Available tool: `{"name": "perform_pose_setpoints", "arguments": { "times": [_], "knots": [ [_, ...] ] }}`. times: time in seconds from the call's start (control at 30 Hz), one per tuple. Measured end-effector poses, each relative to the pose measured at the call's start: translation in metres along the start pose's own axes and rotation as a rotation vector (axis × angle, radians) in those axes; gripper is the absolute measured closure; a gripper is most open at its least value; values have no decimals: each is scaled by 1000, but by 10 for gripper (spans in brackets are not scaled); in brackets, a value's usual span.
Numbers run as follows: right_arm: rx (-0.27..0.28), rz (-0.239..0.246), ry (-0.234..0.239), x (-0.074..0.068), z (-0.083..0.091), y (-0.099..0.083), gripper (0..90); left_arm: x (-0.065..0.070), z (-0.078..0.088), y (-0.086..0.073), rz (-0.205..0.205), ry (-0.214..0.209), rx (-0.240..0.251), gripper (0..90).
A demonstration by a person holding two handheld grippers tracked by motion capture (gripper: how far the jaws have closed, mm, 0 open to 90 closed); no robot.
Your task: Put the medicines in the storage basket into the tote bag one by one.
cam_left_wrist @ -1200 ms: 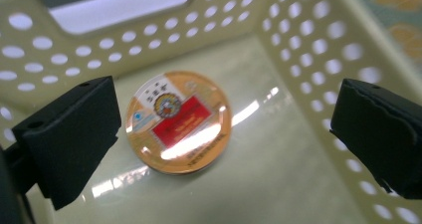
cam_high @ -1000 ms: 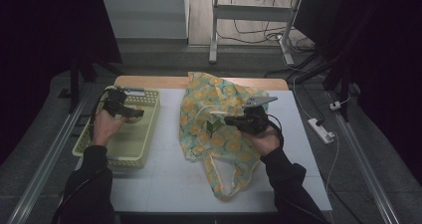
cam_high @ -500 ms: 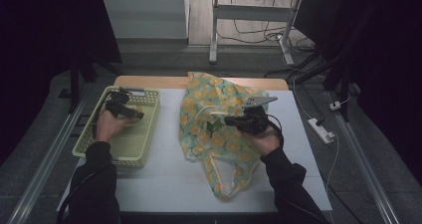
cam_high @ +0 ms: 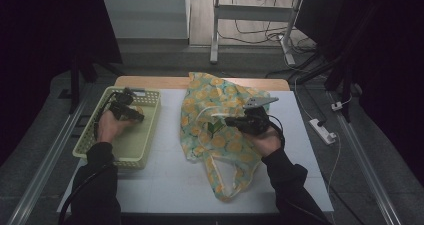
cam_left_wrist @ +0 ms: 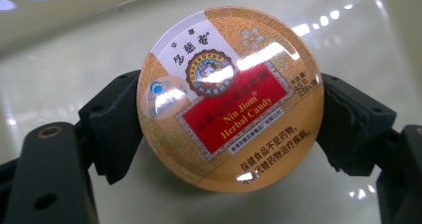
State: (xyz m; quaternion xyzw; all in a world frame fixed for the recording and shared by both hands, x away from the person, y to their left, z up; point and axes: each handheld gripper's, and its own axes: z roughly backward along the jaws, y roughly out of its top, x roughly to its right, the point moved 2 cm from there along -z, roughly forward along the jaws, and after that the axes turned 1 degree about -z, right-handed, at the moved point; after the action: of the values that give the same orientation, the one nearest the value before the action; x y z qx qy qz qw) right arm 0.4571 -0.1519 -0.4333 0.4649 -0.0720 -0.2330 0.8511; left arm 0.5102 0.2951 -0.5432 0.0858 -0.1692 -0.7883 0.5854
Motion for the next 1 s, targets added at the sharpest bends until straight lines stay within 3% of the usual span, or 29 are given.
{"name": "perform_pose_setpoints", "arguments": {
  "times": [0.07,0.33,0.53,1.0],
  "knots": [
    [2,-1,-2,0,0,0,900,1,2,0,0,4,-2,203],
    [5,-4,-5,1,1,0,900,1,25,-4,19,1,73,204],
    [6,0,-8,0,1,1,900,4,46,-9,8,-15,141,204],
    [11,0,-9,0,2,1,900,30,72,-20,-50,-59,260,205]
  ]
}}
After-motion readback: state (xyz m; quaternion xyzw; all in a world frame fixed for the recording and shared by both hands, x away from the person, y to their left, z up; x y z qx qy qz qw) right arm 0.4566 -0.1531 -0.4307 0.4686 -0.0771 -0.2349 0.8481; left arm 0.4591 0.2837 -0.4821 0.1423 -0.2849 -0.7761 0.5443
